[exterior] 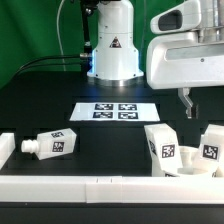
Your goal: Assemble stool
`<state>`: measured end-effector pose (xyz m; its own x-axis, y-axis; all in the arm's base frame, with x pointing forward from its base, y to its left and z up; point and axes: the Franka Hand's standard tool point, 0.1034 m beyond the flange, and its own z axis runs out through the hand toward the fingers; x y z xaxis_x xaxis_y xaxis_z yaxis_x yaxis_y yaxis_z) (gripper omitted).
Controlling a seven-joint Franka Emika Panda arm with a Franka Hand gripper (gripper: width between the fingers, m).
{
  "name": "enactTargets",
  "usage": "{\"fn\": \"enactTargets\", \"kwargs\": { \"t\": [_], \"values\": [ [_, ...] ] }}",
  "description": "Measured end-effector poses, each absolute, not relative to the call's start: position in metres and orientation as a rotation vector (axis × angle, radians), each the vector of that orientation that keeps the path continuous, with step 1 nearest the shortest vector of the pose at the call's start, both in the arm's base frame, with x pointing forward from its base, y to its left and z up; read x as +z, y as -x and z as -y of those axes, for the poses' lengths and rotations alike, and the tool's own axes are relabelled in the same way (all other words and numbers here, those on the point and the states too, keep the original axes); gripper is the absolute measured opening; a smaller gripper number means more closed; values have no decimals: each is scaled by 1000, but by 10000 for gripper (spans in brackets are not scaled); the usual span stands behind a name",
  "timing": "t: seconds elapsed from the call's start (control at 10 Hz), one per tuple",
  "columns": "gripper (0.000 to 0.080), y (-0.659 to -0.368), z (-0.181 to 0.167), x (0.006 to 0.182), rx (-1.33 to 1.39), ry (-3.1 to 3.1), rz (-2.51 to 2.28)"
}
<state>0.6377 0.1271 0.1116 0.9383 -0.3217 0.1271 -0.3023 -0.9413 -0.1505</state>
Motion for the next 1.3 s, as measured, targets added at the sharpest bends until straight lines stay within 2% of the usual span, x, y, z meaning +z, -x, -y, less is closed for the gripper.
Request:
{"fn": "enactTargets", "kwargs": {
  "t": [0.2,0.4,0.5,0.9,1.1,1.3],
  "values": [
    [649,-638,-125,111,-248,3036,-159],
    [649,-637,-128,112,-252,3097,559],
    [649,-636,-127,111,-209,3075,745],
    [649,-638,-117,109,-192,3027,1036],
    [649,-632,-127,89,-82,3012,1050],
    [649,-630,-124,78,-58,2970,1159]
  ]
}}
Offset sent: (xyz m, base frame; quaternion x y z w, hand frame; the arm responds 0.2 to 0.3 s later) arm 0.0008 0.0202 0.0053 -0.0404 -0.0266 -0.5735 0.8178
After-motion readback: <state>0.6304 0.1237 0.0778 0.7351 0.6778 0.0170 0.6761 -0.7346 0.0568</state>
